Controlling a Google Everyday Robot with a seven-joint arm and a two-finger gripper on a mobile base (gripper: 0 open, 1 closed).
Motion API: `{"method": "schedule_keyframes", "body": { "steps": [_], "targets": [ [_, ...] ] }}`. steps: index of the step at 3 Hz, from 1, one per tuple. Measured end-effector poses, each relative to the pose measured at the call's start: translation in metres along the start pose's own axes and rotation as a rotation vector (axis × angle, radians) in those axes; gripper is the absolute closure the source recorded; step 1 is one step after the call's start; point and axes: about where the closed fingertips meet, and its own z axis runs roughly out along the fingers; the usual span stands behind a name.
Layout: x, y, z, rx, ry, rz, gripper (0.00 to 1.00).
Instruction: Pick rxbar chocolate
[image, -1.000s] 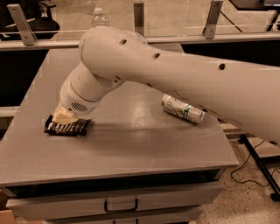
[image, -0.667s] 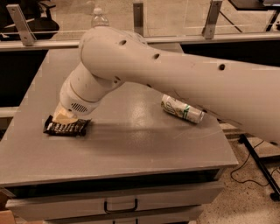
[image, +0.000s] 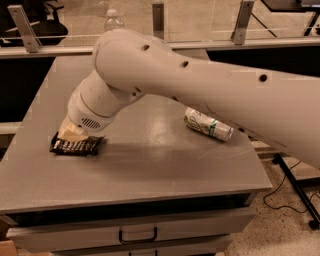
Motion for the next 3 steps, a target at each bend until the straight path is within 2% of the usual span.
{"method": "schedule_keyframes", "body": {
  "steps": [2, 3],
  "targets": [
    [0.007, -0.006, 0.012, -0.015, 0.010, -0.013, 0.01],
    [0.012, -0.009, 0.018, -0.023, 0.022, -0.016, 0.00]
  ]
}}
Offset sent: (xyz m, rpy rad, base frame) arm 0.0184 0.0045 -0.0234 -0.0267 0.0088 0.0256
